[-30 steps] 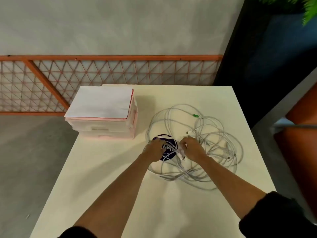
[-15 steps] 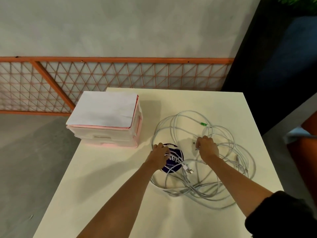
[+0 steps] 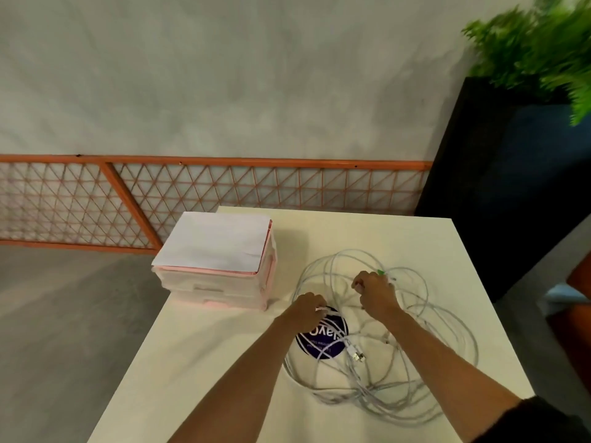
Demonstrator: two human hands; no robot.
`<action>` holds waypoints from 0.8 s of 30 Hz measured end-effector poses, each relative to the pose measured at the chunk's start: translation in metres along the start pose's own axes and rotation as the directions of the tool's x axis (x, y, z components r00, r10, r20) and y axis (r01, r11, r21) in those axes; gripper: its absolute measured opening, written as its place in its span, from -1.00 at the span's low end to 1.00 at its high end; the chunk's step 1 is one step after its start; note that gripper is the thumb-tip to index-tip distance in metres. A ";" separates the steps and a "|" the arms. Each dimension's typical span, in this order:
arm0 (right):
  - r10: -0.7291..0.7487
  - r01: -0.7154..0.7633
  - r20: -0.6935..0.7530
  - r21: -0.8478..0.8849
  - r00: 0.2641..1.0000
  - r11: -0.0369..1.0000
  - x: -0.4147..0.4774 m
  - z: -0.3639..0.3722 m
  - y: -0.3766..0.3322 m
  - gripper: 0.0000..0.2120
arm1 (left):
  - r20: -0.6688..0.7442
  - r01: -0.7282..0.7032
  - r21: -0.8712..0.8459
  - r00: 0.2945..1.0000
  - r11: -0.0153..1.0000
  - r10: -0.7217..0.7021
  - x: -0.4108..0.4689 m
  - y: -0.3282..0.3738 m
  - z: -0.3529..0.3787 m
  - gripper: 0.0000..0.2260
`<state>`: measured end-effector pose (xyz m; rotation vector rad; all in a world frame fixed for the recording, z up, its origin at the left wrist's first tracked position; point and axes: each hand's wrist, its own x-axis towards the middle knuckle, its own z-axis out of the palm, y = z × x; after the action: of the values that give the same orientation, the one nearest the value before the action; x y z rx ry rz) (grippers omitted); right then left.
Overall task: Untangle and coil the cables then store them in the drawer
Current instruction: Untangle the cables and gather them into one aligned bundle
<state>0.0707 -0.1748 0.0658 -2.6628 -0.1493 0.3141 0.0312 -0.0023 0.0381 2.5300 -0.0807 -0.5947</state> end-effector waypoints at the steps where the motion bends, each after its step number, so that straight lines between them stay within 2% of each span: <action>1: -0.019 0.019 0.004 0.051 1.000 0.999 0.001 -0.007 -0.007 -0.72 | -0.016 -0.006 -0.012 1.000 1.000 0.005 -0.001 0.005 -0.005 -0.68; 6: -0.098 0.126 -0.140 0.210 0.985 0.970 -0.006 -0.042 -0.041 -0.65 | -0.083 -0.052 -0.143 0.996 0.988 0.040 -0.013 0.036 -0.029 -0.67; 10: -0.119 0.178 -0.226 0.265 0.967 0.948 -0.018 -0.064 -0.060 -0.74 | -0.172 -0.097 -0.275 0.984 0.957 0.051 -0.026 0.060 -0.043 -0.67; 13: -0.121 0.204 -0.249 0.338 0.961 0.919 -0.030 -0.074 -0.069 -0.79 | -0.257 -0.162 -0.341 0.964 0.926 0.074 -0.038 0.075 -0.052 -0.78; 15: -0.115 0.223 -0.283 0.383 0.952 0.896 -0.036 -0.079 -0.074 -0.82 | -0.249 -0.173 -0.414 0.966 0.894 0.072 -0.048 0.084 -0.059 -0.91; 17: -0.107 0.242 -0.318 0.425 0.942 0.872 -0.039 -0.086 -0.080 -0.84 | -0.227 -0.178 -0.453 0.971 0.874 0.080 -0.055 0.090 -0.064 -0.83; 20: -0.115 0.288 -0.363 0.471 0.925 0.833 -0.044 -0.096 -0.088 -0.85 | -0.184 -0.175 -0.597 0.980 0.783 0.079 -0.065 0.096 -0.071 -0.86; 24: -0.108 0.313 -0.391 0.511 0.914 0.800 -0.048 -0.103 -0.093 -0.84 | -0.201 -0.219 -0.633 0.973 0.742 0.116 -0.078 0.100 -0.077 -0.86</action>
<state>0.0443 -0.1431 0.2063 -2.0344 -0.2080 -0.1702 0.0005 -0.0368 0.1785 1.8409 -0.0368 -0.2826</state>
